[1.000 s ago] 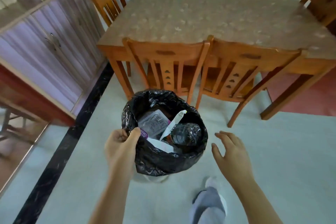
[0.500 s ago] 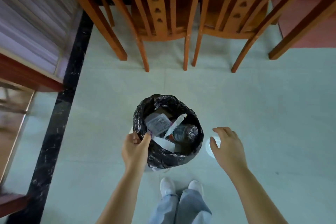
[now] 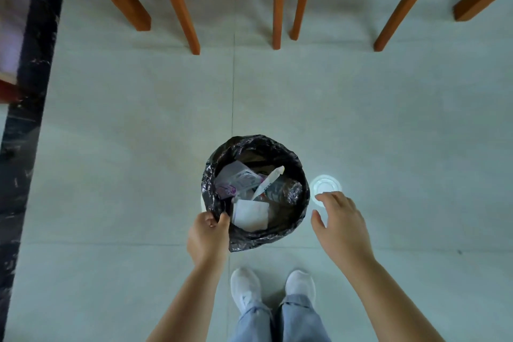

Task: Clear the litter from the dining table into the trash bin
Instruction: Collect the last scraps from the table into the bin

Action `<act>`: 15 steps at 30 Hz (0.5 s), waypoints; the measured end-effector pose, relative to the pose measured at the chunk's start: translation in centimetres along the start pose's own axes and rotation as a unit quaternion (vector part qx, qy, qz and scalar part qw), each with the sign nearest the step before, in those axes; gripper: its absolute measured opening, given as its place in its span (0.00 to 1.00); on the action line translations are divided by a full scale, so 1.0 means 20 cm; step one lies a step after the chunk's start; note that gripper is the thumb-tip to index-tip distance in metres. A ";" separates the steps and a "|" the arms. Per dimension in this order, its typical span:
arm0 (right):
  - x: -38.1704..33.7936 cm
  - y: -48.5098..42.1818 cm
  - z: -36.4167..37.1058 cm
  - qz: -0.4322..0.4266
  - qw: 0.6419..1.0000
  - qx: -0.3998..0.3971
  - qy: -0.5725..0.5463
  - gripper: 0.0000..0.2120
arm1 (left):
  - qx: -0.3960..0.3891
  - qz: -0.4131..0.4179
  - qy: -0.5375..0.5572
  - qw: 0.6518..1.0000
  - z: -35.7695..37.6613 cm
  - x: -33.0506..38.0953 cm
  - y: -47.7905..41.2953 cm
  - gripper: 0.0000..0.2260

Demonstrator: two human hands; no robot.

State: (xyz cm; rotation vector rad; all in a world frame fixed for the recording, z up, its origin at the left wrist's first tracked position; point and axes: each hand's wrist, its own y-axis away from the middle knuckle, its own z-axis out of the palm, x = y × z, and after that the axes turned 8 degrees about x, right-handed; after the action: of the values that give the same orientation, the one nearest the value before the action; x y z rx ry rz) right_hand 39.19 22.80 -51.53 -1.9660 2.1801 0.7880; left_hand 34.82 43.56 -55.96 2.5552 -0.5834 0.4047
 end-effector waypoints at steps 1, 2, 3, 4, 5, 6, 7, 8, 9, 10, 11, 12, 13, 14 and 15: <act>0.02 -0.03 0.06 0.002 1.000 -0.001 0.002 0.13 | -0.002 0.001 0.001 1.000 0.06 -0.03 -0.03 0.11; 0.05 -0.06 0.11 0.003 1.000 0.001 0.003 0.13 | -0.004 0.003 0.002 1.000 0.13 -0.05 -0.05 0.11; 0.07 -0.09 0.16 0.004 1.000 0.005 0.004 0.14 | -0.008 0.002 0.004 1.000 0.18 -0.07 -0.08 0.10; 0.10 -0.11 0.21 0.006 1.000 0.008 0.005 0.14 | -0.013 0.001 0.008 1.000 0.24 -0.08 -0.10 0.10; 0.12 -0.13 0.25 0.008 1.000 0.010 0.006 0.14 | -0.017 -0.001 0.011 1.000 0.29 -0.09 -0.12 0.09; 0.14 -0.15 0.29 0.009 1.000 0.013 0.006 0.14 | -0.020 -0.001 0.016 1.000 0.35 -0.10 -0.14 0.09; 0.17 -0.17 0.32 0.009 1.000 0.016 0.005 0.14 | -0.026 -0.003 0.026 0.999 0.40 -0.11 -0.16 0.09; 0.19 -0.18 0.36 0.009 1.000 0.018 0.004 0.15 | -0.035 -0.010 0.041 0.999 0.45 -0.12 -0.18 0.08; 0.22 -0.19 0.39 0.009 1.000 0.020 0.003 0.15 | -0.043 -0.019 0.059 0.997 0.50 -0.14 -0.19 0.08; 0.24 -0.20 0.41 0.011 1.000 0.021 0.003 0.15 | -0.050 -0.028 0.076 0.995 0.55 -0.15 -0.21 0.08; 0.27 -0.21 0.44 0.011 1.000 0.023 0.002 0.15 | -0.054 -0.035 0.090 0.994 0.60 -0.17 -0.22 0.07; 0.29 -0.22 0.46 0.012 1.000 0.023 -0.001 0.15 | -0.056 -0.044 0.101 0.992 0.65 -0.18 -0.23 0.06; 0.30 -0.23 0.48 0.010 1.000 0.025 -0.003 0.16 | -0.055 -0.053 0.111 0.991 0.69 -0.20 -0.25 0.06; 0.32 -0.23 0.50 0.010 1.000 0.023 -0.004 0.16 | -0.057 -0.062 0.121 0.989 0.72 -0.22 -0.25 0.06; 0.34 -0.24 0.52 0.006 1.000 0.021 -0.002 0.16 | -0.060 -0.068 0.132 0.987 0.76 -0.24 -0.26 0.07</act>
State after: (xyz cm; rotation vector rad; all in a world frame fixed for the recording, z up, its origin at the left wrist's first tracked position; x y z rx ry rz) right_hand 39.95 21.04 -64.64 -1.9310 2.1906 0.7419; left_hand 35.77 41.39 -72.48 2.3583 -0.3242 0.6274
